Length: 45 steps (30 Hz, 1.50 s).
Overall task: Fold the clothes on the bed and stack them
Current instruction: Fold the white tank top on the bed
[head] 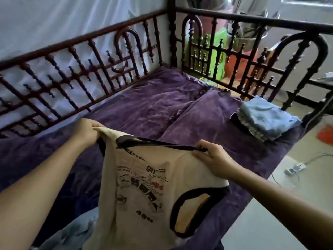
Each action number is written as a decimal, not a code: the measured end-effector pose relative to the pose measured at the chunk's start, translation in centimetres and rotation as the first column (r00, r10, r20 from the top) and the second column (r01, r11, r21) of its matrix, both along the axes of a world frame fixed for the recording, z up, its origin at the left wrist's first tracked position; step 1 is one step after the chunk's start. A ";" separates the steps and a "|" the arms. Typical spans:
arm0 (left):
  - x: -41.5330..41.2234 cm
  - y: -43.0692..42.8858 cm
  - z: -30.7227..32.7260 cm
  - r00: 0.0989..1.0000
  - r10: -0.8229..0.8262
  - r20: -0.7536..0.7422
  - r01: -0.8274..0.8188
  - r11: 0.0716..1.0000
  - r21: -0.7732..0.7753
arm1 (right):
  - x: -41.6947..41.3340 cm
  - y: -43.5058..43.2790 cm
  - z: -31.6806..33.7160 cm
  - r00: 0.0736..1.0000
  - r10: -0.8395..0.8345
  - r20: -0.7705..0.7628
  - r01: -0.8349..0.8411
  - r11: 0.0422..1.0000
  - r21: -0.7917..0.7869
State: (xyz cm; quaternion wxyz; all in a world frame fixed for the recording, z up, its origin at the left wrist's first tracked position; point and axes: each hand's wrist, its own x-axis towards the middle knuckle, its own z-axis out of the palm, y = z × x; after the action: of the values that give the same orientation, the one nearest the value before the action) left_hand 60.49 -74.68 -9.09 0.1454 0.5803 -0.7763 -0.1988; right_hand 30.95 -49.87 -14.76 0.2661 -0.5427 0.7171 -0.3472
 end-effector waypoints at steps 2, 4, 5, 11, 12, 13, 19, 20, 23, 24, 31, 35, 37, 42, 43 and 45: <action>-6.7 -1.9 -3.0 1.000 -0.027 -0.015 0.028 0.997 0.077 | -5.6 -1.0 -3.7 0.998 -0.064 -0.019 0.065 0.995 0.069; -13.2 -3.8 -6.5 0.999 -0.031 -0.045 0.038 0.985 0.168 | -11.0 -2.0 -7.6 0.991 -0.128 -0.036 0.132 0.980 0.149; -16.4 -4.7 -8.3 0.998 -0.022 -0.065 0.036 0.975 0.218 | -13.7 -2.5 -9.5 0.985 -0.166 -0.050 0.172 0.968 0.183; -33.6 -7.2 -17.9 0.984 0.017 -0.178 0.051 0.928 0.368 | -28.3 -5.1 -18.5 0.914 -0.347 -0.207 0.400 0.852 0.336; -36.0 -7.7 -19.6 0.980 0.020 -0.198 0.055 0.928 0.368 | -30.3 -5.5 -19.6 0.899 -0.366 -0.240 0.432 0.831 0.350; -38.3 -8.0 -20.9 0.977 0.028 -0.211 0.053 0.928 0.369 | -32.2 -5.8 -20.7 0.881 -0.386 -0.272 0.466 0.807 0.363; -45.0 -8.6 -26.7 0.968 0.060 -0.243 0.033 0.932 0.361 | -37.9 -6.9 -27.3 0.844 -0.349 -0.408 0.532 0.651 0.542; -44.1 -8.4 -27.2 0.973 0.065 -0.222 0.019 0.934 0.358 | -37.7 -7.1 -27.8 0.852 -0.312 -0.421 0.516 0.636 0.573; -38.2 -7.3 -28.7 0.984 0.122 -0.131 -0.056 0.906 0.419 | -35.8 -8.5 -28.9 0.903 -0.183 -0.389 0.406 0.661 0.631; -35.6 -6.7 -29.2 0.983 0.163 -0.089 -0.106 0.888 0.448 | -34.7 -9.5 -28.8 0.919 -0.116 -0.378 0.352 0.677 0.646; -18.0 0.6 -34.4 0.874 0.361 0.325 -0.485 0.671 0.561 | -24.2 -20.8 -30.1 0.904 0.254 -0.344 -0.014 0.822 0.569; -11.5 3.6 -39.8 0.675 0.567 0.472 -0.734 0.448 0.511 | -18.2 -27.0 -33.6 0.921 0.254 -0.294 -0.098 0.885 0.456; -10.0 4.6 -41.8 0.545 0.720 0.430 -0.791 0.271 0.549 | -16.3 -29.1 -35.5 0.930 0.249 -0.269 -0.061 0.828 0.558; -8.6 4.3 -42.4 0.403 0.899 0.174 -0.795 0.250 0.552 | -14.0 -29.0 -35.9 0.968 0.116 -0.221 0.063 0.744 0.665; -8.4 3.8 -41.9 0.413 0.902 0.125 -0.792 0.287 0.539 | -13.8 -28.8 -35.5 0.975 0.082 -0.206 0.065 0.784 0.618; -7.8 2.2 -40.5 0.490 0.870 0.055 -0.782 0.410 0.469 | -13.9 -29.4 -33.9 0.980 0.024 -0.198 0.083 0.854 0.513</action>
State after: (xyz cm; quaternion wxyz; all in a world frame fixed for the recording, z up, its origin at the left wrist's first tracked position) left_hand 52.66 -72.47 -49.61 0.1674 0.8810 -0.3013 -0.3240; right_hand 17.00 -79.31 -48.61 0.3248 -0.4712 0.8151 -0.0897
